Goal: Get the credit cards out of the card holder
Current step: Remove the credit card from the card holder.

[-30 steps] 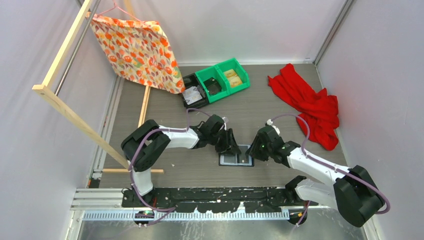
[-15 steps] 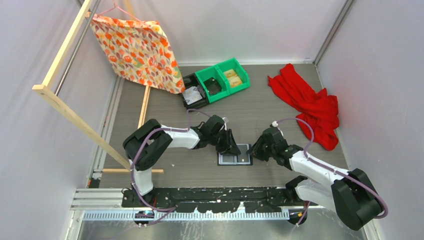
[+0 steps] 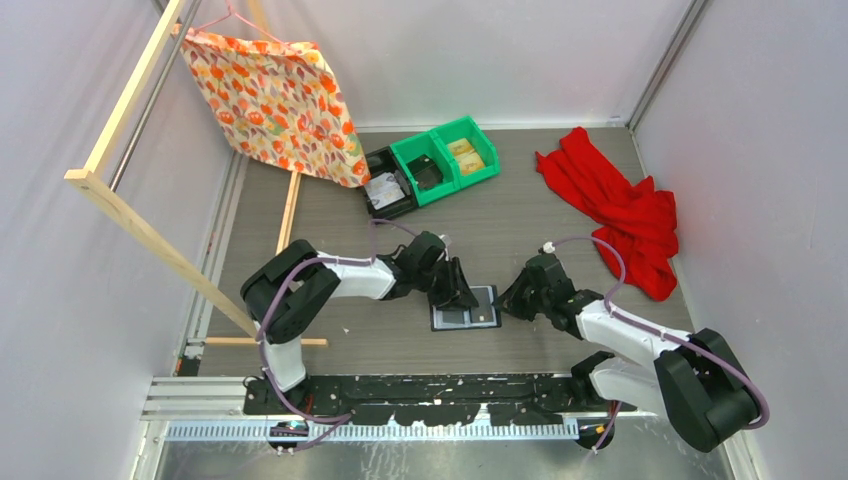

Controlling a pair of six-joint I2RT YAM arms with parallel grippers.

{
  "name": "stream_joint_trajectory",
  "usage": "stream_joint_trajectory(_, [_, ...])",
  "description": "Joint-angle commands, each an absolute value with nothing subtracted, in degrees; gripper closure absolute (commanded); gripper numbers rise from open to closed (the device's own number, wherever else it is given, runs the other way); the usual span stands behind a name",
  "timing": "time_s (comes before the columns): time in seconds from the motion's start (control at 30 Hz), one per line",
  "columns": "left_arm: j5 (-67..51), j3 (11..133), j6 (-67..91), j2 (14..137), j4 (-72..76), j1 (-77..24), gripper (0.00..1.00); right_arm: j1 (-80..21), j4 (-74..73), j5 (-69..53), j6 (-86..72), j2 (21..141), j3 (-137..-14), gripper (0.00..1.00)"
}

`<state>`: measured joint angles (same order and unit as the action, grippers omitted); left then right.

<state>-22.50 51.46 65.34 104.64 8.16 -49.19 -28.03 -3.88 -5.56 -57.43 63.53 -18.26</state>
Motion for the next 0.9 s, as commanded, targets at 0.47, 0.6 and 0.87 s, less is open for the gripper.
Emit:
stream_joint_trajectory(0.47, [-19.90, 39.60, 69.68, 103.57, 27.81, -48.25, 0.69, -27.56, -3.74, -6.16, -57.56, 68.18, -15.47, 0.99])
stream_joint_trajectory(0.6, [-18.30, 38.16, 70.61, 103.34, 28.83, -48.19, 0.70, -27.48, -3.45, -6.42, -57.84, 68.03, -15.21, 0.99])
stream_joint_trajectory(0.87, [-15.62, 33.29, 72.61, 104.33, 39.89, -48.16, 0.72, -27.50, -3.17, -6.50, -58.05, 68.54, -15.03, 0.99])
